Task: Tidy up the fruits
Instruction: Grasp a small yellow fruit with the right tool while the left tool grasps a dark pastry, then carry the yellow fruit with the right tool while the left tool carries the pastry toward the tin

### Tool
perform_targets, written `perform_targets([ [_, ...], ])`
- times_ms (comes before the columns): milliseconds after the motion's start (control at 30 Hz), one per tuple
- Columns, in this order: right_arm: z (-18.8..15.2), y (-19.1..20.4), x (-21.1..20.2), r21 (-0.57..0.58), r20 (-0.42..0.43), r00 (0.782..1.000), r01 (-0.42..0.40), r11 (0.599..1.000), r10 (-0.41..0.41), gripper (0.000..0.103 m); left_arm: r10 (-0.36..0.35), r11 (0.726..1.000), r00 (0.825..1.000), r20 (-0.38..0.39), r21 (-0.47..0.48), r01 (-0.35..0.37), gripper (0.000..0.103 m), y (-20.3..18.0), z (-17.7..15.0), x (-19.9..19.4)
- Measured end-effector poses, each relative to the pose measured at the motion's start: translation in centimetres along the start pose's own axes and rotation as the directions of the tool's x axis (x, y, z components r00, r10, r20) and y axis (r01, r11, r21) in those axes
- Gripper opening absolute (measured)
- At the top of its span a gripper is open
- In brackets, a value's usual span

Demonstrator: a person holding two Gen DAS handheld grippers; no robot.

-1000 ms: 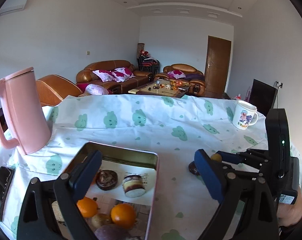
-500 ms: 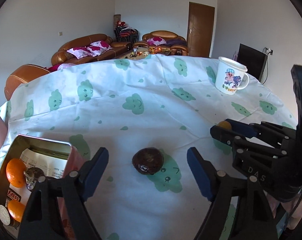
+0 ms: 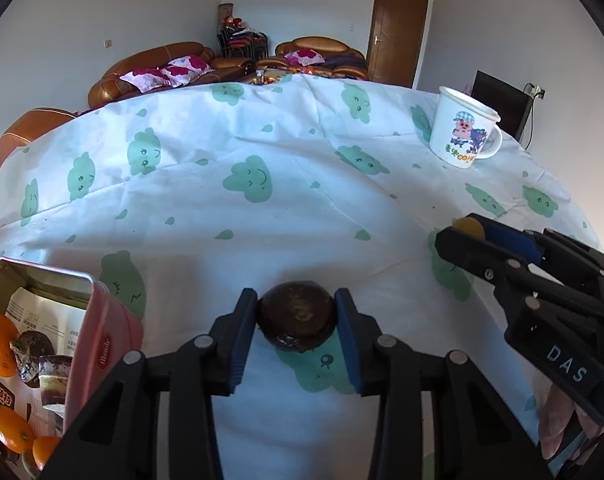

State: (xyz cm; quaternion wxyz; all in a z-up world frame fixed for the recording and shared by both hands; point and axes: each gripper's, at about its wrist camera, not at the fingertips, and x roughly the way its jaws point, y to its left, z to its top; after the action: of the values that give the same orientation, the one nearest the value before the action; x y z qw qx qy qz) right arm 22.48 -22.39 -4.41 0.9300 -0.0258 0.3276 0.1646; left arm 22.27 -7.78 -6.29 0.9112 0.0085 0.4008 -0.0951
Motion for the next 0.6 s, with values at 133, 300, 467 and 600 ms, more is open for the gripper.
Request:
perform_targets([
  [133, 0.0, 0.3, -0.8, -0.014, 0.038, 0.999, -0.004, 1.000, 0.005, 0.030, -0.006, 1.000, 0.998, 0.055, 0.019, 0.005, 0.041, -0.3, -0.1, -1.2],
  [300, -0.1, 0.4, -1.6, -0.023, 0.085, 0.996, -0.009, 1.000, 0.011, 0.030, -0.012, 0.999, 0.992, 0.122, 0.035, 0.008, 0.041, -0.6, -0.2, -2.4],
  [467, -0.1, 0.3, -2.0, -0.020, 0.110, 0.994, -0.015, 1.000, 0.017, 0.030, -0.008, 1.000, 0.986, 0.166, 0.017, 0.005, 0.041, -0.2, -0.3, -3.3],
  [600, -0.2, 0.3, -2.2, -0.020, 0.125, 0.992, -0.014, 1.000, 0.017, 0.030, 0.002, 1.000, 0.979, 0.203, 0.008, -0.004, 0.041, 0.0, -0.5, -3.9],
])
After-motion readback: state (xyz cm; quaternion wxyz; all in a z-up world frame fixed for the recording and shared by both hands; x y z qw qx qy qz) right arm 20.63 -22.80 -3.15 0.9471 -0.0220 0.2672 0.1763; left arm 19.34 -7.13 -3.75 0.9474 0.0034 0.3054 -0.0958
